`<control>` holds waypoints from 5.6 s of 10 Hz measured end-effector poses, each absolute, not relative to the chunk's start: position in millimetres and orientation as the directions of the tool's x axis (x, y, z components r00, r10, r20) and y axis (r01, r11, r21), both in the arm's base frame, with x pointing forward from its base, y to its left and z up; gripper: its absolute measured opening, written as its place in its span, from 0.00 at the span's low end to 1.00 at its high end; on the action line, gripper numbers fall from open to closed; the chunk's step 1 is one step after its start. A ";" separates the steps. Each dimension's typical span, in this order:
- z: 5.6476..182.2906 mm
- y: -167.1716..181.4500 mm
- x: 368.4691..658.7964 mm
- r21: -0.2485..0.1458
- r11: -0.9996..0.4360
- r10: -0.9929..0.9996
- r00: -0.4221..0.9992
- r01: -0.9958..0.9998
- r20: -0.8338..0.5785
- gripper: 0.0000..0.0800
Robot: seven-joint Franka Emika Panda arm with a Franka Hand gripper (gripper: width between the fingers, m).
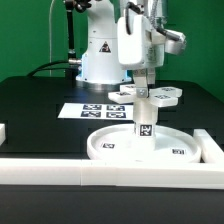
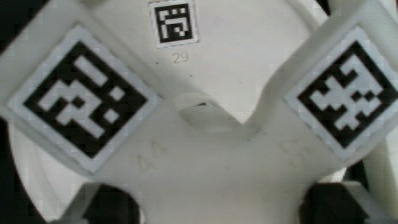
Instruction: Assemble round table
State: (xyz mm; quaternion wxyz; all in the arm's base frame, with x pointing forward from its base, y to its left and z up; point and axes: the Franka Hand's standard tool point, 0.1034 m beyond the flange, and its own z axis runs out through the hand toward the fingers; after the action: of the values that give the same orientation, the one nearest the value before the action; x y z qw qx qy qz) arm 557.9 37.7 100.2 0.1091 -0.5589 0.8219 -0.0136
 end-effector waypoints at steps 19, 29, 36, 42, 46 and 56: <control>127.5 45.4 572.3 -0.254 -0.201 -0.969 0.230 -0.946 -0.088 0.81; 127.8 55.5 572.2 -0.122 -0.965 -0.247 0.959 -0.231 0.141 0.81; 128.2 48.6 571.4 -0.023 -0.943 0.326 0.935 0.332 0.138 0.81; 128.3 51.4 567.5 -0.058 -0.942 0.331 0.944 0.331 0.017 0.81; 122.3 47.5 566.9 -0.052 -0.866 0.498 0.867 0.498 0.005 0.81; 114.5 37.3 564.4 -0.026 -0.563 0.826 0.563 0.826 -0.035 0.81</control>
Offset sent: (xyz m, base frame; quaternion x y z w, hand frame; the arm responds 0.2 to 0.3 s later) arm -0.0044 0.0007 0.0014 0.0025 -0.0004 0.2059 0.9786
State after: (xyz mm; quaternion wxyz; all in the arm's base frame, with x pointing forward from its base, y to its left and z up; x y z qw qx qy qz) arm 564.4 37.3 114.5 0.0036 -0.8839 -0.4672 0.0215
